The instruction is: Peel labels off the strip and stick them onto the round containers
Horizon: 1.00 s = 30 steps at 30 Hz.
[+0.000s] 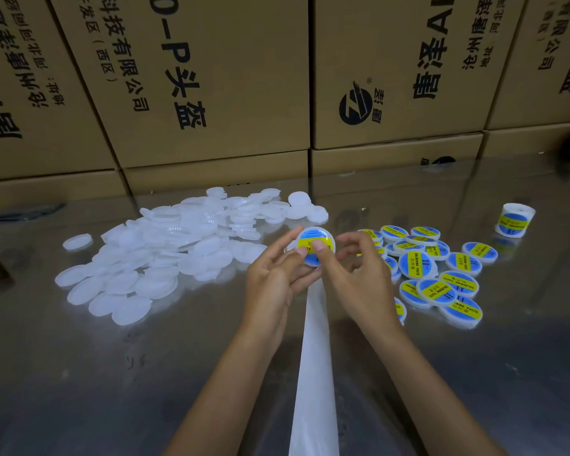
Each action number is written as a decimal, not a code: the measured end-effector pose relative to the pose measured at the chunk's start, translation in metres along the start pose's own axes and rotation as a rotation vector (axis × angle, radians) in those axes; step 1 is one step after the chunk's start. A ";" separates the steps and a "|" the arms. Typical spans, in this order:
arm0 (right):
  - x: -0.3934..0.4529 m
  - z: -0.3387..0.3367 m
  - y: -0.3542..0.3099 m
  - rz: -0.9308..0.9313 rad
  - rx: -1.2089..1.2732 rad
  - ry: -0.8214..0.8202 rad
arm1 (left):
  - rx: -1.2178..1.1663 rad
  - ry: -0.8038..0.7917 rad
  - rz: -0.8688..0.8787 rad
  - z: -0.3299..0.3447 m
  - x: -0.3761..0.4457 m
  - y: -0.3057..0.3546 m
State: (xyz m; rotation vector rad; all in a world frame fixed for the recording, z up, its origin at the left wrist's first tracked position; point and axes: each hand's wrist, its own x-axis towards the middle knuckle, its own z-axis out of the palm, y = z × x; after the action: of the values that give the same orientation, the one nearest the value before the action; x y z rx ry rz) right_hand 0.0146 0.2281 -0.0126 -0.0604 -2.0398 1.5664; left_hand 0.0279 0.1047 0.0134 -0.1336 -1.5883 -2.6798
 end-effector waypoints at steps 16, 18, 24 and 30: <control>0.002 -0.006 0.007 -0.119 -0.180 -0.026 | 0.295 -0.167 0.016 -0.002 -0.002 0.000; 0.002 -0.005 0.006 -0.092 -0.049 -0.102 | 0.346 -0.236 0.008 -0.006 0.000 0.001; 0.002 -0.005 0.003 0.073 0.240 -0.358 | 0.305 -0.134 0.019 -0.011 0.002 0.003; -0.004 -0.001 0.003 -0.134 0.150 -0.419 | 0.179 0.030 0.026 -0.018 0.005 0.010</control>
State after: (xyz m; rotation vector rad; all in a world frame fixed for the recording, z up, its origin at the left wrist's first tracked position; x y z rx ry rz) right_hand 0.0169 0.2286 -0.0168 0.4896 -2.1675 1.7511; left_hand 0.0229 0.0845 0.0138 -0.1089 -1.7930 -2.4934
